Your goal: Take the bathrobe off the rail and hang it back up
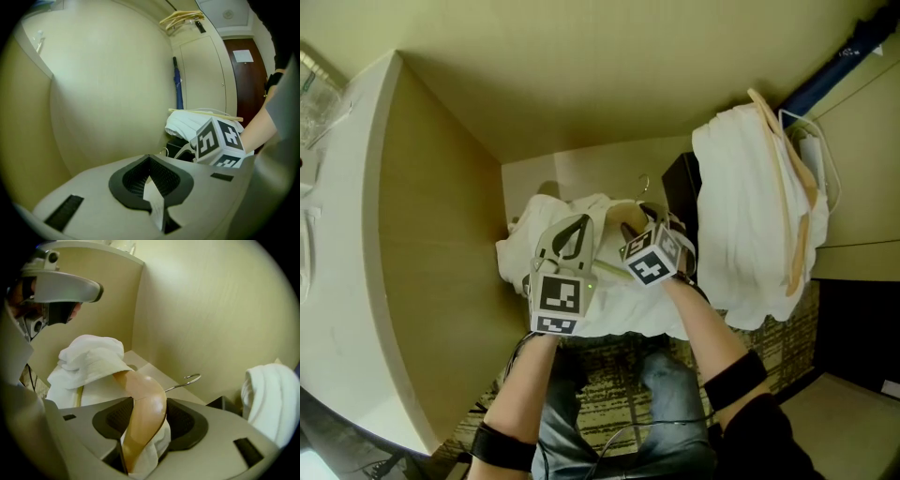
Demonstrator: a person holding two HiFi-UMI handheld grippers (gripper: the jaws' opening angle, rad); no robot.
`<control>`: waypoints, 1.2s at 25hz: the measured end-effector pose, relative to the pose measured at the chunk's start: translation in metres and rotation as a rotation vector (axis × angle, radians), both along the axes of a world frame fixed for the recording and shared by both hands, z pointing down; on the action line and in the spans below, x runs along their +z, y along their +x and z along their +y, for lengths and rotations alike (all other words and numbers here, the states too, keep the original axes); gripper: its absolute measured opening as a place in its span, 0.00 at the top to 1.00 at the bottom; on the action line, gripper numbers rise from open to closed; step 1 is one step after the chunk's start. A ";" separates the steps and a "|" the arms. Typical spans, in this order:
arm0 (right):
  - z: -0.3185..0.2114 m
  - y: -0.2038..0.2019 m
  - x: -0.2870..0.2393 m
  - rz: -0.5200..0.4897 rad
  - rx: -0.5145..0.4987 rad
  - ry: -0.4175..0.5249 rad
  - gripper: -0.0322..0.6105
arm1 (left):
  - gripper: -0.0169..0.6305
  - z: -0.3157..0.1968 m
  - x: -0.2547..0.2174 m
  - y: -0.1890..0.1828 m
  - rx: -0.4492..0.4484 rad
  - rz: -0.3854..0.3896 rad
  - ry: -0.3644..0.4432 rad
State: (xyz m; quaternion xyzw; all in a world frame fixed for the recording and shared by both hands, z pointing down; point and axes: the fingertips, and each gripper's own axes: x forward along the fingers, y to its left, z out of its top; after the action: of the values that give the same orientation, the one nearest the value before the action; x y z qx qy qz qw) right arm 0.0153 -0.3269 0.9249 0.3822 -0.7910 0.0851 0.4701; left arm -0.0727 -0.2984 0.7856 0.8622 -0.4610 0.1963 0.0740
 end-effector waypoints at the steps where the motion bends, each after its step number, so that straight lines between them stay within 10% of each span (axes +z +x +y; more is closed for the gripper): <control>1: 0.000 -0.001 -0.011 0.025 -0.010 0.054 0.57 | 0.97 0.001 -0.006 -0.002 -0.005 -0.001 0.005; 11: 0.008 -0.020 -0.139 0.210 -0.043 0.520 0.58 | 0.97 0.013 -0.104 -0.037 -0.078 -0.027 0.123; 30: 0.004 -0.071 -0.448 0.167 -0.085 0.963 0.59 | 0.97 0.000 -0.345 -0.086 -0.163 -0.005 0.337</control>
State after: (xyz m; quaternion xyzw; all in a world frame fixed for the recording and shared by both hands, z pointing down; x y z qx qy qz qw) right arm -0.0559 -0.3232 0.4765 0.5292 -0.7149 -0.3405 0.3047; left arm -0.1587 -0.2980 0.4403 0.8218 -0.5558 0.1118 -0.0569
